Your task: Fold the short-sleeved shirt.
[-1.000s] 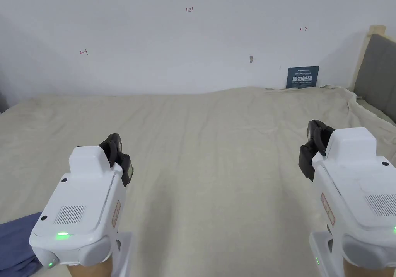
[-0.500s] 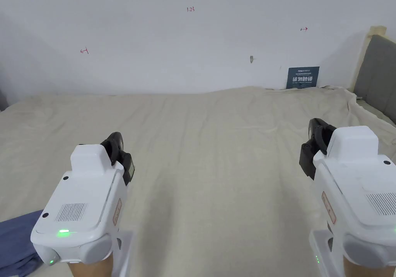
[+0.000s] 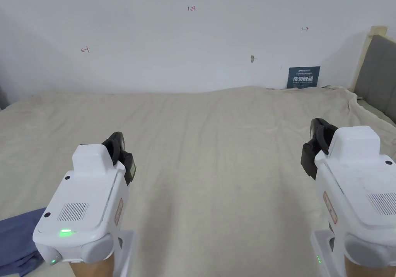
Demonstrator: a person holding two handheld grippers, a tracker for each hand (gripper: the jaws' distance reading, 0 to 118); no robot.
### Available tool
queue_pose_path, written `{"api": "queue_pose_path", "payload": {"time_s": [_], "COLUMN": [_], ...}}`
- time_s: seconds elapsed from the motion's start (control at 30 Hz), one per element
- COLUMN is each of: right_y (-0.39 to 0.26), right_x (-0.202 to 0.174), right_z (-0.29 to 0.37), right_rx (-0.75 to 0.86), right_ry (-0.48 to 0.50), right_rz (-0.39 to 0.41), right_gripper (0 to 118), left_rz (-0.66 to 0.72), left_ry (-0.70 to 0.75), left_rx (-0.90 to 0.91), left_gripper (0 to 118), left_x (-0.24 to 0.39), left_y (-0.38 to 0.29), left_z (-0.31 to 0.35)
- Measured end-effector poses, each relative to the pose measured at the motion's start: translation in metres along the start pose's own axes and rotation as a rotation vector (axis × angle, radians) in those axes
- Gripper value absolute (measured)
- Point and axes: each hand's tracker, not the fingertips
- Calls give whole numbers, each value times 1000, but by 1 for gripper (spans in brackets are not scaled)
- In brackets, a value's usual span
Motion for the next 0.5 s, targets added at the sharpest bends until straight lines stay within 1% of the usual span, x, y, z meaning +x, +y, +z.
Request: {"api": "queue_pose_path", "payload": {"time_s": [0.1,0.13,0.17,0.2,0.23,0.27,0.3,0.33,0.37,0.43,0.5], "right_y": [1,1,0,0,-1,-1,-1,-1,-2,-2,-2], "right_x": [-1,-1,-1,0,1,2,3,3,3,4,4], "right_z": [1,2,2,2,2,2,1,0,1,2,1], "right_rx": [1,3,7,8,8,6,2,-1,2,12,8], "right_ry": [-1,-2,-4,-4,-10,-4,-4,-5,-7,-10,-7], "right_rz": [-3,-6,-11,-19,-22,-27,-29,-34,-39,-45,-45], "right_gripper": [1,3,9,30,51,72,94,103,106,109,113], "left_rz": [11,14,20,28,35,45,53,61,67,72,76], "left_ry": [11,17,15,22,22,22,22,21,22,24,28], "left_rx": [9,18,27,30,31,31,34,38,39,39,46], "left_gripper": [0,4,9,21,36,58,84,103,108,117,118], "left_x": [-1,-2,-3,-4,-5,-7,-9,-10,-11,-13,-15], "left_y": [0,0,-1,0,0,-1,-1,-2,-2,-1,-1], "left_z": [1,2,4,4,5,5,5,5,5,5,8]}}
